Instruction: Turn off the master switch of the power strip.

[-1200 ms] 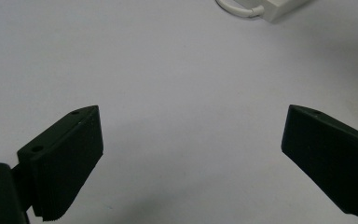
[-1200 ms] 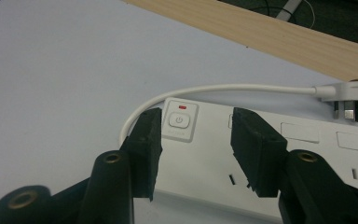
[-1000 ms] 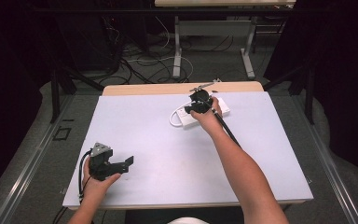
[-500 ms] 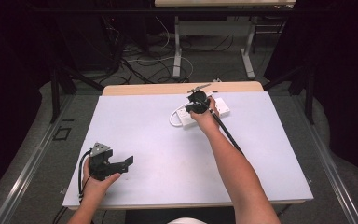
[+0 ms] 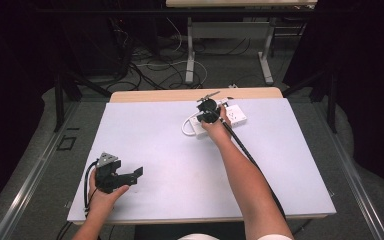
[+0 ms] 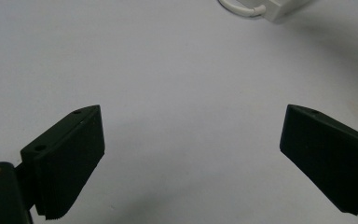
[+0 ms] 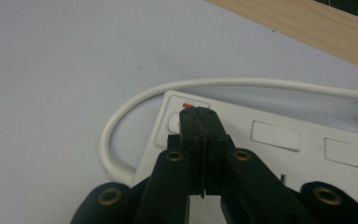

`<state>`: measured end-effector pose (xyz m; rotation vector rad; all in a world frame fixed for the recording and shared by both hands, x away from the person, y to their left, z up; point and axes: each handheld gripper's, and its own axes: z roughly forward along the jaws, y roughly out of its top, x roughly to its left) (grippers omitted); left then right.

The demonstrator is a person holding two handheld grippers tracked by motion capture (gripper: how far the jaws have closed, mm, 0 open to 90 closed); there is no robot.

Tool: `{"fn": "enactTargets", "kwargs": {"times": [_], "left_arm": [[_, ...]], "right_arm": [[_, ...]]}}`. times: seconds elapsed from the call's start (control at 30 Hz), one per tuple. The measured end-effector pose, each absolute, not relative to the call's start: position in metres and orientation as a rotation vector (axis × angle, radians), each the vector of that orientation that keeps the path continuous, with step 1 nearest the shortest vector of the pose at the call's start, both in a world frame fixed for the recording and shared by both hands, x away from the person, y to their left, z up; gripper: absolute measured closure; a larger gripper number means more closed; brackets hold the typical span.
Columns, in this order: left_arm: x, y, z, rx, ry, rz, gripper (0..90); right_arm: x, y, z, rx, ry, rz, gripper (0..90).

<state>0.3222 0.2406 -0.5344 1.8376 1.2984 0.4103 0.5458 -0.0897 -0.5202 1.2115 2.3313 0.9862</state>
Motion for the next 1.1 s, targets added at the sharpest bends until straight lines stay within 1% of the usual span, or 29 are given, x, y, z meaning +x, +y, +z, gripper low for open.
{"fn": "enactTargets", "kwargs": {"times": [0.07, 0.23, 0.37, 0.47, 0.7, 1.0, 1.1], "left_arm": [[0.322, 0.240, -0.535, 1.817, 1.302, 0.425, 6.5], [0.322, 0.240, -0.535, 1.820, 1.306, 0.411, 6.7], [0.321, 0.242, -0.534, 1.832, 1.302, 0.409, 6.8], [0.321, 0.242, -0.535, 1.809, 1.306, 0.427, 7.0], [0.321, 0.242, -0.535, 1.829, 1.308, 0.408, 7.1], [0.322, 0.240, -0.537, 1.817, 1.310, 0.426, 7.2], [0.322, 0.240, -0.536, 1.823, 1.311, 0.419, 7.3]], "right_arm": [[0.546, -0.086, -0.521, 1.209, 2.339, 0.984, 90.0], [0.550, -0.077, -0.525, 1.169, 2.336, 1.002, 90.0], [0.552, -0.074, -0.526, 1.183, 2.353, 0.937, 90.0], [0.553, -0.073, -0.527, 1.191, 2.378, 0.894, 90.0], [0.553, -0.072, -0.529, 1.206, 2.363, 0.916, 90.0], [0.552, -0.071, -0.530, 1.217, 2.349, 0.912, 90.0], [0.552, -0.072, -0.529, 1.262, 2.332, 0.971, 90.0]]}}
